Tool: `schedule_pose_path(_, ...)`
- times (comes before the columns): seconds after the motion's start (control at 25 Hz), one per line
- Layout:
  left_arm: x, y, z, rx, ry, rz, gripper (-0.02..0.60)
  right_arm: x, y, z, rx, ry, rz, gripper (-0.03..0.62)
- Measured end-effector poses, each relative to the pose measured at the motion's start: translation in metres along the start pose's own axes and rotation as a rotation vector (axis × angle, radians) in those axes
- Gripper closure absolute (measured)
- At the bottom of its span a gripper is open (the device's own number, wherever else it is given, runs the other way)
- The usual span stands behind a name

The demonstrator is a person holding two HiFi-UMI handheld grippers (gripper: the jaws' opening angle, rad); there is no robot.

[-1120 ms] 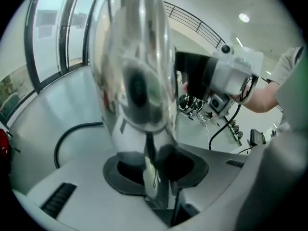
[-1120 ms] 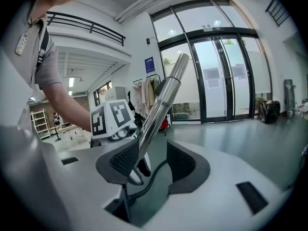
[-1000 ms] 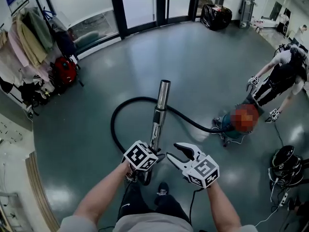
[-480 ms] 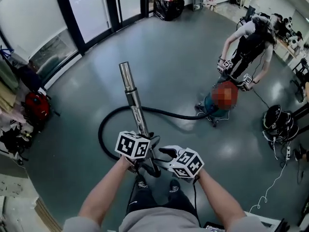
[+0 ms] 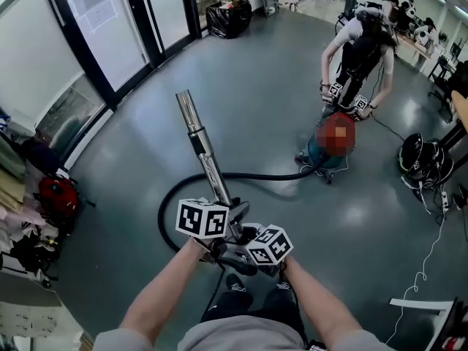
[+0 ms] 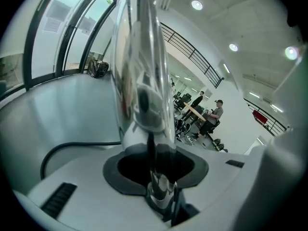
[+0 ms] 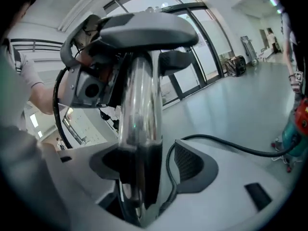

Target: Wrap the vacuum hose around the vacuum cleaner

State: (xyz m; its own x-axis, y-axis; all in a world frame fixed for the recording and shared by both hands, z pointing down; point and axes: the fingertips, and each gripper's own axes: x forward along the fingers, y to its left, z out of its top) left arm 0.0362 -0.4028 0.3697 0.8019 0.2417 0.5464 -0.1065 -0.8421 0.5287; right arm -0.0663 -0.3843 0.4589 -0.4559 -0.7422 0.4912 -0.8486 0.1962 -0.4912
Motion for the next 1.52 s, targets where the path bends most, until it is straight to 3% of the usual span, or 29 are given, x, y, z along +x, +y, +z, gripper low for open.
schedule_pose_path(0.08,-0.001,-0.003,0.002,0.002,-0.008,-0.009,0.451,-0.002,0.002,0.0,-0.005,-0.031,0.004,0.335)
schedule_pose_path(0.2,-0.005,0.002,0.005,0.001,-0.024,-0.016,0.449,-0.003,0.008,0.007,-0.052,-0.069,-0.019,0.474)
schedule_pose_path(0.4,-0.007,0.003,0.004,0.023,-0.03,-0.047,0.443,-0.006,0.009,0.006,-0.042,-0.053,-0.029,0.482)
schedule_pose_path(0.56,-0.008,0.007,0.002,0.064,-0.021,-0.048,0.403,-0.009,0.01,0.005,-0.034,-0.027,-0.04,0.482)
schedule_pose_path(0.8,0.0,-0.004,0.008,0.216,-0.076,0.011,0.27,-0.037,0.001,0.003,-0.073,0.017,-0.056,0.482)
schedule_pose_path(1.2,-0.003,-0.031,-0.005,0.187,-0.046,0.008,0.225,-0.079,-0.014,-0.005,-0.26,0.151,-0.046,0.482)
schedule_pose_path(1.52,-0.004,-0.045,-0.031,0.314,0.03,0.14,0.201,-0.111,-0.04,-0.009,-0.26,0.193,0.0,0.482)
